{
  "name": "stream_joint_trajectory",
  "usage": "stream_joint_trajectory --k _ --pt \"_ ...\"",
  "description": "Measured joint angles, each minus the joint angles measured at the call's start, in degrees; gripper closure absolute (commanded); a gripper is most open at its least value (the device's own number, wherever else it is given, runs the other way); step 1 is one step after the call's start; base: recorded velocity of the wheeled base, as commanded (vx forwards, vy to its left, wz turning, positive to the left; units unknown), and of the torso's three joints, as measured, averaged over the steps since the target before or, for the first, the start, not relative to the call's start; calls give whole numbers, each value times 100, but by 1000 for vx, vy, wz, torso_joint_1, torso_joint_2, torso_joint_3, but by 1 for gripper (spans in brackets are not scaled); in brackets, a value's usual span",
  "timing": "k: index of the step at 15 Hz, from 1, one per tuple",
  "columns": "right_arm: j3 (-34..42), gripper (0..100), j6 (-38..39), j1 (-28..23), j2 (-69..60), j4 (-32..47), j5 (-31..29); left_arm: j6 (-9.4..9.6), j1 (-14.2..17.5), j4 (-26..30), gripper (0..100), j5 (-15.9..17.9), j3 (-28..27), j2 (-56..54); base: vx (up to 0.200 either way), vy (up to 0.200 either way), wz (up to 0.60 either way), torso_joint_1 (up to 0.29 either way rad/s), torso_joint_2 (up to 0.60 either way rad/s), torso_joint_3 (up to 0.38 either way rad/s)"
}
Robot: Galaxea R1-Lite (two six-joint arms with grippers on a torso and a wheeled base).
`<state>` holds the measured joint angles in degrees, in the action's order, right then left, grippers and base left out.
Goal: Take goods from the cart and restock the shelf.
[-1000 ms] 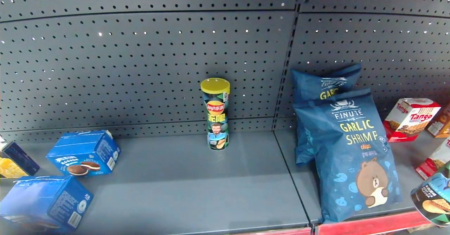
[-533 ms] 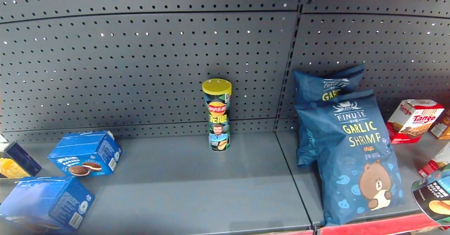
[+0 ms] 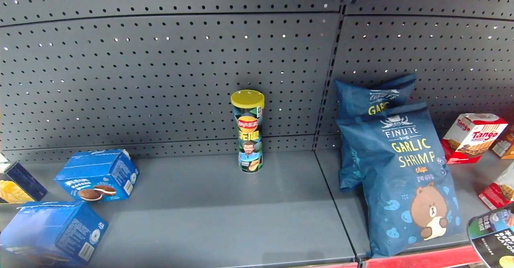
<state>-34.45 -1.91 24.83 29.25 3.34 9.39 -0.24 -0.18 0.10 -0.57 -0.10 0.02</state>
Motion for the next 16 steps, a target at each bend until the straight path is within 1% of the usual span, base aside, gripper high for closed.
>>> stream_joint_trajectory --k 2,4,6,7,10,12,13,14,16 --pt "85 100 -341 129 -59 -12 293 2 0 0 0 -2 0 0 0 0 0 0 0 0" --pt "133 100 -418 176 -96 -17 416 0 0 0 0 -2 0 0 0 0 0 0 0 0" --pt "196 100 -421 206 -39 -6 473 71 -2 9 0 111 -1 0 0 0 0 0 0 0" --pt "249 100 -421 208 -1 10 467 98 -6 0 0 135 -1 0 0 0 0 0 0 0" --pt "289 100 -422 187 154 35 380 79 -9 124 0 141 -34 0 0 0 0 0 0 0" --pt "160 100 -440 168 322 27 73 122 -9 140 0 238 -95 2 0 0 0 0 0 0" --pt "102 100 -489 176 416 18 -68 161 -17 162 0 399 -213 41 0 0 0 0 0 0" --pt "74 100 -605 179 492 16 -137 194 -33 165 0 634 -439 168 0 0 0 0 0 0" --pt "33 100 -689 166 597 0 -263 235 -96 15 0 1354 -1087 855 0 0 0 0 0 0"
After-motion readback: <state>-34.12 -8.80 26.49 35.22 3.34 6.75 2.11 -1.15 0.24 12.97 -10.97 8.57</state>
